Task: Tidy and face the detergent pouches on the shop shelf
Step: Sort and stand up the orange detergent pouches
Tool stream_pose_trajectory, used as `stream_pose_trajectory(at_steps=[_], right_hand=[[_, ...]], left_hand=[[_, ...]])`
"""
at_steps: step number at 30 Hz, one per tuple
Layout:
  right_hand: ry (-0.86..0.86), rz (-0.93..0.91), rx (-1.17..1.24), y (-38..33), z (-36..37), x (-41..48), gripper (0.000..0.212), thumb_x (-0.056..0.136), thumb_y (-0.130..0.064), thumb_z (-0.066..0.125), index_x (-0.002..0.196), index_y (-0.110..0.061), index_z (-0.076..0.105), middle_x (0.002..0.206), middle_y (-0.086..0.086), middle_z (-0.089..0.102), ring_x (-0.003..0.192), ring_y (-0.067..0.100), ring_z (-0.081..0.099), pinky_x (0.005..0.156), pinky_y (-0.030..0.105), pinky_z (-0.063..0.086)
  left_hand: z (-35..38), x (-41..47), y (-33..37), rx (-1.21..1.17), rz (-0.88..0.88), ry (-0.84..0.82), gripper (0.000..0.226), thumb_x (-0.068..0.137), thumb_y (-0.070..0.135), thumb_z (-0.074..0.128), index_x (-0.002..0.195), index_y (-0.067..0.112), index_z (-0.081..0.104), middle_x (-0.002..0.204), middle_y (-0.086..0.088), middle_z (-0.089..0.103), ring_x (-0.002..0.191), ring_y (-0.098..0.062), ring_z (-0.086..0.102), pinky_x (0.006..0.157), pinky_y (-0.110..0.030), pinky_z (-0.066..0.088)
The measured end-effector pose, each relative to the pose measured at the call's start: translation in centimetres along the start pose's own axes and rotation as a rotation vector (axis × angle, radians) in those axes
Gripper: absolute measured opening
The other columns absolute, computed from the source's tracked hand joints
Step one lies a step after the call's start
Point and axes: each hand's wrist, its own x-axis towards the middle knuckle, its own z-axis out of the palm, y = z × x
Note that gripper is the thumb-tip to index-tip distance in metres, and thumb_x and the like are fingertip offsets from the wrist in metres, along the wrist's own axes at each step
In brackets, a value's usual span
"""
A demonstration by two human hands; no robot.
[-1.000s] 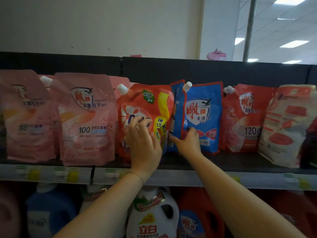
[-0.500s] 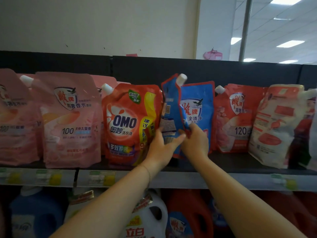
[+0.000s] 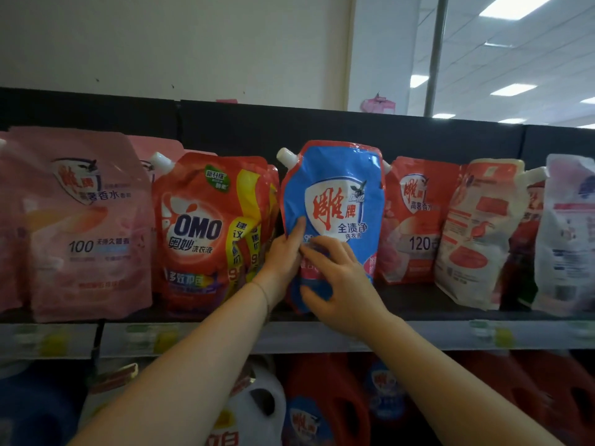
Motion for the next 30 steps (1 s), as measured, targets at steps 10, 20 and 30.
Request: stream_pose_trajectory(at_steps=[10, 20, 30], right_hand=[[-0.31, 0.242, -0.418, 4.2, -1.5, -0.2, 0.106, 0.078, -0.074, 0.05, 0.148, -0.035, -0.019, 0.159, -0.005, -0.015, 0.146, 0.016, -0.005, 0.114, 0.049, 0.016], [-0.541, 0.265, -0.34, 5.4, -0.3, 1.9, 0.123, 0.077, -0.07, 0.057, 0.138, -0.026, -0.041, 0.136, 0.0, -0.057, 0.126, 0.024, -0.052, 0.11, 0.063, -0.007], [-0.691, 0.246, -0.364, 9.3, 0.5, 4.0, 0.121, 0.081, -0.059, 0.061, 0.127, -0.035, -0.049, 0.131, 0.001, -0.061, 0.125, 0.024, -0.052, 0.111, 0.056, -0.017]], left_hand=[[-0.7, 0.6, -1.4, 0.641, 0.498, 0.189, 0.089, 0.082, 0.036, 0.071, 0.148, 0.017, 0.013, 0.151, -0.005, 0.025, 0.139, -0.02, 0.03, 0.107, -0.034, 0.038], [-3.5, 0.3, -2.2, 1.718, 0.634, -0.435, 0.084, 0.089, 0.065, 0.026, 0.144, 0.029, -0.025, 0.148, 0.013, -0.034, 0.133, -0.002, -0.037, 0.112, -0.028, -0.018], [-3.0, 5.4, -4.0, 1.911, 0.665, -0.365, 0.097, 0.078, 0.075, 0.016, 0.131, 0.025, -0.047, 0.142, 0.0, -0.043, 0.134, -0.019, -0.036, 0.114, -0.036, -0.011]])
